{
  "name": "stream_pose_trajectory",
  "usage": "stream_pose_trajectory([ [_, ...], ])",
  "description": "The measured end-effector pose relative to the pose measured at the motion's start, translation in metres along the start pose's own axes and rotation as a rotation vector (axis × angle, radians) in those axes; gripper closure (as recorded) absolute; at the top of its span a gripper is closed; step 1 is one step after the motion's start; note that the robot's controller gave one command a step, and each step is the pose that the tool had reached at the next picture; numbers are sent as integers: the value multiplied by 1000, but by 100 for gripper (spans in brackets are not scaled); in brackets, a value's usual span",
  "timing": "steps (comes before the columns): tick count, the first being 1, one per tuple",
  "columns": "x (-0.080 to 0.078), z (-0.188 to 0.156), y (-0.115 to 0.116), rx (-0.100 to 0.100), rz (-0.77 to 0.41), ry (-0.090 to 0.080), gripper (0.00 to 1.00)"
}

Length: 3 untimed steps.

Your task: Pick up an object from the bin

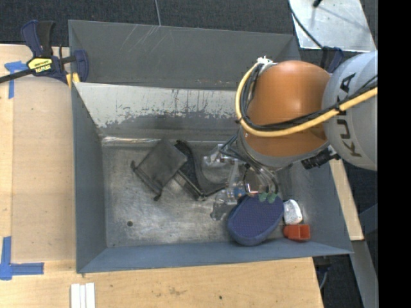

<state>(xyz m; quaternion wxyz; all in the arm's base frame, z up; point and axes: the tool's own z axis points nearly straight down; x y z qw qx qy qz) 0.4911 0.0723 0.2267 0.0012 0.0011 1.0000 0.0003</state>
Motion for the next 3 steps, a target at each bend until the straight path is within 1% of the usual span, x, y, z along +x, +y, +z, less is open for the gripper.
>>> stream_pose_trajectory([
  [1,-67,94,-34,1,-306,-4,0],
  [2,-68,106,-44,2,-403,-32,0],
  [3,-100,108,-17,5,-679,-7,0],
])
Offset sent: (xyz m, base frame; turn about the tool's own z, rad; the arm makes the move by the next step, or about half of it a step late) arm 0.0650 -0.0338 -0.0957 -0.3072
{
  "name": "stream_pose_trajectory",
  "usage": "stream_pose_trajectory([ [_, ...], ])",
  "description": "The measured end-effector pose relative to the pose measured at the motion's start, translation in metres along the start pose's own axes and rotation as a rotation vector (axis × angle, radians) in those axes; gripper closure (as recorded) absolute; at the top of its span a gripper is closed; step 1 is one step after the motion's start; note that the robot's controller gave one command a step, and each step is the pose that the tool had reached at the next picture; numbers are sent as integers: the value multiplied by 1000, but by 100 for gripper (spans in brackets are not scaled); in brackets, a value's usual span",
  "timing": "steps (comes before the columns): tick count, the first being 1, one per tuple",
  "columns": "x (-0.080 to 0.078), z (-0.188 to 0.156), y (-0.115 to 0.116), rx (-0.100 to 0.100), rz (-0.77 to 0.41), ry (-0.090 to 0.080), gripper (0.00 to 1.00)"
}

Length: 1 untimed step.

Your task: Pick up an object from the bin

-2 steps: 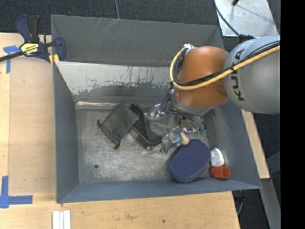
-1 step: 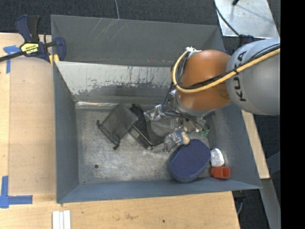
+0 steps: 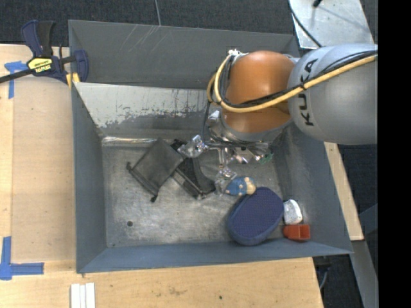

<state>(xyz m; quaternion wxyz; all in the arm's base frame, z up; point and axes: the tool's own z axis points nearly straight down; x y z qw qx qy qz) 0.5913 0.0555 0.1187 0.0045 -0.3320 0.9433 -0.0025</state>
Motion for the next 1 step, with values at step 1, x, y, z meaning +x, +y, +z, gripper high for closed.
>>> stream_pose_trajectory([
  [1,-10,4,1,8,-232,-18,0],
])
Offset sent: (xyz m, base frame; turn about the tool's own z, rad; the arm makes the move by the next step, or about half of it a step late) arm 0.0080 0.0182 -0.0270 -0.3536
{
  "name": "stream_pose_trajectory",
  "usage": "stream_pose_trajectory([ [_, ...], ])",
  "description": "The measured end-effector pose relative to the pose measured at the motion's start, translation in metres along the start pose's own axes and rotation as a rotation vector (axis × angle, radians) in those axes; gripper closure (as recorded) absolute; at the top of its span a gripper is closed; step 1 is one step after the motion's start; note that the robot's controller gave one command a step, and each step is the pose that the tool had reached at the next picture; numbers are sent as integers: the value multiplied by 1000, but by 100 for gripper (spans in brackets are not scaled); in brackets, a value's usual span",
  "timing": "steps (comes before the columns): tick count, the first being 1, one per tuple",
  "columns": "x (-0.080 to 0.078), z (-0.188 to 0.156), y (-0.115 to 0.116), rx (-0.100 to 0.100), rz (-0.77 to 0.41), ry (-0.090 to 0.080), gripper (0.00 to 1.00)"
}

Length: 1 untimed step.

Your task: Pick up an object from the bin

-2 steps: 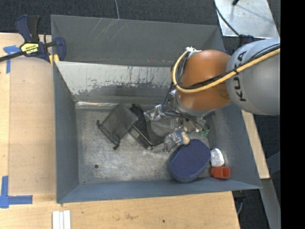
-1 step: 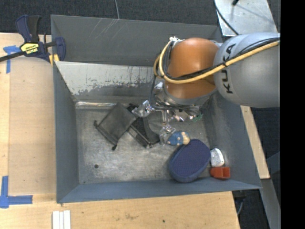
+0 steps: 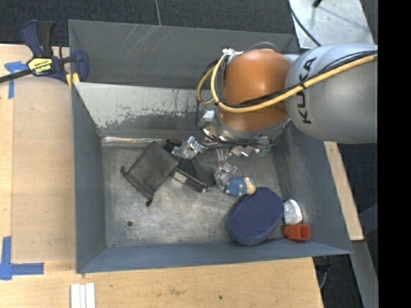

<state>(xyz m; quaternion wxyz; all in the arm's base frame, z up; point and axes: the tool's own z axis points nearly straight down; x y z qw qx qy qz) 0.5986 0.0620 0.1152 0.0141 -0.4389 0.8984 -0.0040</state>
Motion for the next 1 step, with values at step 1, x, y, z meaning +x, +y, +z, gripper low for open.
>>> stream_pose_trajectory([
  [1,-1,1,-35,-14,-207,1,0],
])
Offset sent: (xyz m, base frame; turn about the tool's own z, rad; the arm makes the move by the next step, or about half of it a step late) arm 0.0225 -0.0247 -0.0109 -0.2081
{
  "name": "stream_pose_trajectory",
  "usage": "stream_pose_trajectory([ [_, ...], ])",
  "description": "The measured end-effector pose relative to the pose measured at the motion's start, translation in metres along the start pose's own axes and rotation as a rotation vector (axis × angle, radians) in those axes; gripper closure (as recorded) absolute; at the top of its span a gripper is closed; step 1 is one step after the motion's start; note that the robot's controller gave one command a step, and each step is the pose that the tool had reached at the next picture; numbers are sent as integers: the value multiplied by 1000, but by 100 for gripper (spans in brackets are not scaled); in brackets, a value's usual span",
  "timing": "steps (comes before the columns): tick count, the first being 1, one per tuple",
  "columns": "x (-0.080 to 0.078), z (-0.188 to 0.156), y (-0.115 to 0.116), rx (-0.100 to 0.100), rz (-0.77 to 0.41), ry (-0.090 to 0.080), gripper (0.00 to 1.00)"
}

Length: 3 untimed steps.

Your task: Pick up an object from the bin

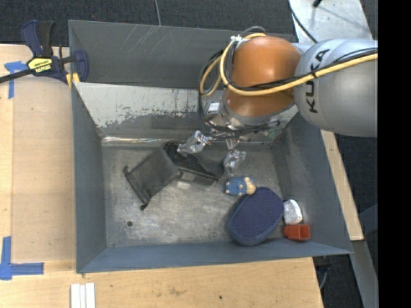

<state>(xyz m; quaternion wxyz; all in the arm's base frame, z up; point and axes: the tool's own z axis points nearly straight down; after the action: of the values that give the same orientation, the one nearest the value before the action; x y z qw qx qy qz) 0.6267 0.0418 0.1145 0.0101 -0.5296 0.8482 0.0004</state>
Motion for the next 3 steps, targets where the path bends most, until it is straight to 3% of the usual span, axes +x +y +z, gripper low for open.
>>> stream_pose_trajectory([
  [1,-2,0,7,4,-3,0,0],
  [2,16,-3,4,14,59,-14,0],
  [3,36,-4,-5,20,52,-16,0],
])
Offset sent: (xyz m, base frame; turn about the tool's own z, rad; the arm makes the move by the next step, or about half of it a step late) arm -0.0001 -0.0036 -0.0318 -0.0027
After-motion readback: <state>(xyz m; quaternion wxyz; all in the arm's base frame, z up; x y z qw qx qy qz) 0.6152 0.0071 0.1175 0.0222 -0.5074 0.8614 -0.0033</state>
